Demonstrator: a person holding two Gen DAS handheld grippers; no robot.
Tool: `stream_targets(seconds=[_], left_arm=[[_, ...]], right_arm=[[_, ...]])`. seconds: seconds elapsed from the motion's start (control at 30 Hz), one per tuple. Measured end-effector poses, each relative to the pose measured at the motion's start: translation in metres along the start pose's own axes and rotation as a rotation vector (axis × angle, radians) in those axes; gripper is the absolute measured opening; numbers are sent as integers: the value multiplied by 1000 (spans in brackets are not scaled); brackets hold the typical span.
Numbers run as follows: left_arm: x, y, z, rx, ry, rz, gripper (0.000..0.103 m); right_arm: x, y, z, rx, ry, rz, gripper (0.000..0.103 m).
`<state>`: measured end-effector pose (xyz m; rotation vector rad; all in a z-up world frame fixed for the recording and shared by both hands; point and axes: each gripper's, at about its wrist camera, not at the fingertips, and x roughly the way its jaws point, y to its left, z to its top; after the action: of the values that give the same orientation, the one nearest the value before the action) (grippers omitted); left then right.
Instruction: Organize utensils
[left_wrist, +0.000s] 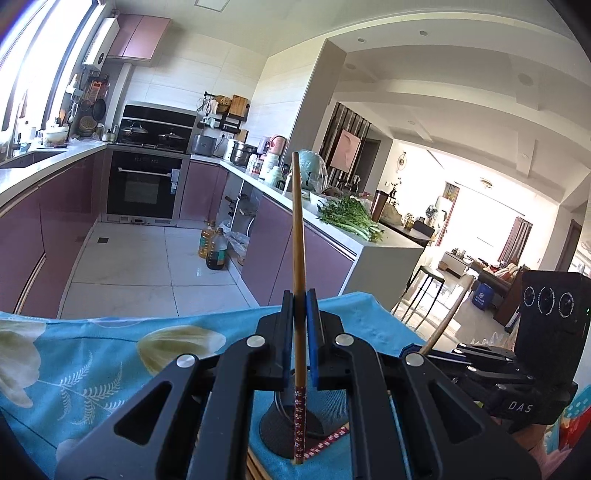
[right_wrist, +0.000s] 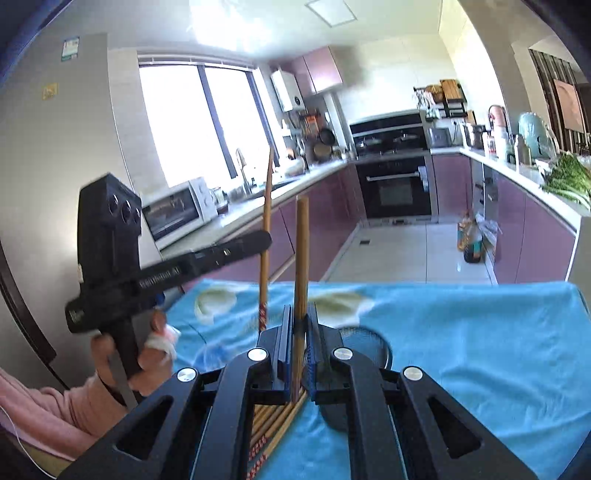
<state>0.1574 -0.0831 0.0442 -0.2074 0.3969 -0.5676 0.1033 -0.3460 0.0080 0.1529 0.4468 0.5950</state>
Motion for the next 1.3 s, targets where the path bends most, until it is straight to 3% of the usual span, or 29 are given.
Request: stream_targets(seconds=[0.37,0.47,0.83,1.0,1.3], left_arm=[[38,-18,9,26,-15,28,8],[52,-22,2,44,10,54,8],[71,-20,-37,85,148,88,8],[72,-15,-40,79,173,105,22],[39,3,-31,44,127,111,33]], right_arm=[[-10,-10,39,-38,-100,-31,6],[1,-14,36,-34,-77,-46,6],[62,-31,8,19,166,-69,6],[77,-37,5,49,186,-103,8],[91,-42,8,85,171,-119,9]])
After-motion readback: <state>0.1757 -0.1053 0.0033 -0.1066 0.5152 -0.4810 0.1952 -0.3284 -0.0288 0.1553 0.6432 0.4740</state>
